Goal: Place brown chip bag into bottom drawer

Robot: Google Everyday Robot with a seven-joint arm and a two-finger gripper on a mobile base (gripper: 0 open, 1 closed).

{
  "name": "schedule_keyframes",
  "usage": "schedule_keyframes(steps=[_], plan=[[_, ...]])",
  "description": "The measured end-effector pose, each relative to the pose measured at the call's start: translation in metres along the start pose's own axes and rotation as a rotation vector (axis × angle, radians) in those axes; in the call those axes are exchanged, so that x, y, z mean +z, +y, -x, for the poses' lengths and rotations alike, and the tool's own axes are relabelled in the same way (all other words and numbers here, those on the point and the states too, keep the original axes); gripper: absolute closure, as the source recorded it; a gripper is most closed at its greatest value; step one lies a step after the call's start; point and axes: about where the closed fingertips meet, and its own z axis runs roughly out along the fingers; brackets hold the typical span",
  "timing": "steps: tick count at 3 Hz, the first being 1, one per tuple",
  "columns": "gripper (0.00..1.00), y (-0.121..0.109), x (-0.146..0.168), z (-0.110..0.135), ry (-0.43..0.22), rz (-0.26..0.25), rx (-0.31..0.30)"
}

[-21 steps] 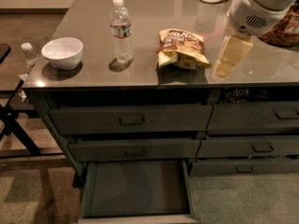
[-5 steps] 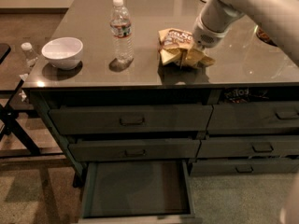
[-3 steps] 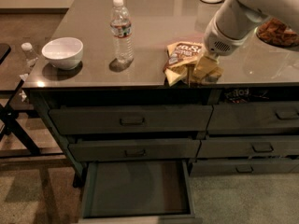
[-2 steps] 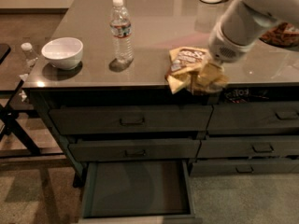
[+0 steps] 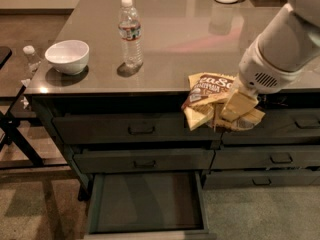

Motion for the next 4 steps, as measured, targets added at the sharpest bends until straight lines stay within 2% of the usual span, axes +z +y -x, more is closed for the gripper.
schedule_keyframes(steps=[1, 2, 3, 4], plan=[[1.0, 0.0, 0.0, 0.0, 0.0, 0.0, 0.0], [1.0, 0.012, -0.006, -0.007, 0.005, 0.006, 0.0], [1.0, 0.049, -0.009, -0.022, 0.023, 0.045, 0.022], [1.0, 0.095, -0.007, -0.04, 0.022, 0.136, 0.059]])
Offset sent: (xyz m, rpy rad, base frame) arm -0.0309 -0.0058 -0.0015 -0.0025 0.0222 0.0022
